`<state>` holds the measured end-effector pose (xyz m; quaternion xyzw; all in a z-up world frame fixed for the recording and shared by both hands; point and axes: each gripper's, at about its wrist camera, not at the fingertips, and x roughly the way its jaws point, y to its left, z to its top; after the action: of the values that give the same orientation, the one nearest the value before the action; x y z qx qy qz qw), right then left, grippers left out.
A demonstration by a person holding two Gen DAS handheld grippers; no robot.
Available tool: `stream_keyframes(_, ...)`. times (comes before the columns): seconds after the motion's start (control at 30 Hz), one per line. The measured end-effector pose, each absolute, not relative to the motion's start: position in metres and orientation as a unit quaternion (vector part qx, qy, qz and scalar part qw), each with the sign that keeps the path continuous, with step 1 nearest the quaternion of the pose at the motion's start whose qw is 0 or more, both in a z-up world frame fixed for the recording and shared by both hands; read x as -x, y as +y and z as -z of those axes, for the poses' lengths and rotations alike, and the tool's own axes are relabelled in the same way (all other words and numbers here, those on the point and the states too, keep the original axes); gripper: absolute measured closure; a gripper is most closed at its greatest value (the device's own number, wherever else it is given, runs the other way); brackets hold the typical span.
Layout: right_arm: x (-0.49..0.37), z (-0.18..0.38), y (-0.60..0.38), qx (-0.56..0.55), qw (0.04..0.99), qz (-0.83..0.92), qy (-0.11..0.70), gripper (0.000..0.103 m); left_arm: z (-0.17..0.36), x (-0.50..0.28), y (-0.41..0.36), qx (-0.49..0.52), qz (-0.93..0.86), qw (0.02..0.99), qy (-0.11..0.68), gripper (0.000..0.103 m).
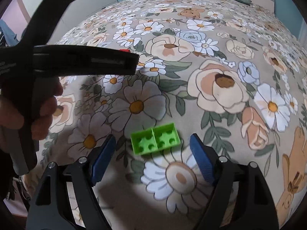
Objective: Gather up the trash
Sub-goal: 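Grasp the red block with the left tool while the right tool grasps the green block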
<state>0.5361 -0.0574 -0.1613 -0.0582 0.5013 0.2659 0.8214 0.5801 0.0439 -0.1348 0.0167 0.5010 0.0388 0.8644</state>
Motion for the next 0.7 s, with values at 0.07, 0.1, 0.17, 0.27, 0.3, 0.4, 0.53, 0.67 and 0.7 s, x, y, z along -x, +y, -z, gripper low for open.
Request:
stream_keyframes(0.07,-0.537,0.163,-0.053,0.068,0.822,-0.265,0.499,0.024,0.142,-0.583,0.047,0.004,-0.032,0.858,0.513,0.054)
stream_keyframes(0.1,-0.536,0.163,-0.053,0.072,0.823,-0.266,0.497,0.028,0.145,-0.583,0.048,0.010,-0.032,0.857,0.515,0.058)
stream_keyframes(0.17,-0.533,0.164,-0.051,0.088,0.825,-0.265,0.492,0.039,0.149,-0.581,0.047,0.008,-0.032,0.858,0.513,0.079)
stream_keyframes(0.27,-0.534,0.164,-0.053,0.095,0.825,-0.265,0.490,0.057,0.150,-0.578,0.046,0.003,-0.033,0.860,0.510,0.081)
stream_keyframes(0.3,-0.533,0.164,-0.052,0.100,0.825,-0.265,0.489,0.057,0.150,-0.576,0.045,0.000,-0.036,0.859,0.511,0.081)
stream_keyframes(0.4,-0.529,0.161,-0.051,0.112,0.827,-0.261,0.486,0.057,0.145,-0.570,0.044,-0.001,-0.035,0.858,0.513,0.081)
stream_keyframes(0.53,-0.516,0.147,-0.056,0.109,0.831,-0.259,0.480,0.057,0.127,-0.553,0.047,-0.002,-0.034,0.863,0.505,0.081)
stream_keyframes(0.67,-0.495,0.119,-0.067,0.107,0.839,-0.254,0.469,0.057,0.104,-0.528,0.053,-0.006,-0.038,0.866,0.498,0.081)
stream_keyframes(0.7,-0.489,0.112,-0.069,0.110,0.841,-0.253,0.466,0.057,0.099,-0.521,0.054,-0.005,-0.036,0.867,0.498,0.081)
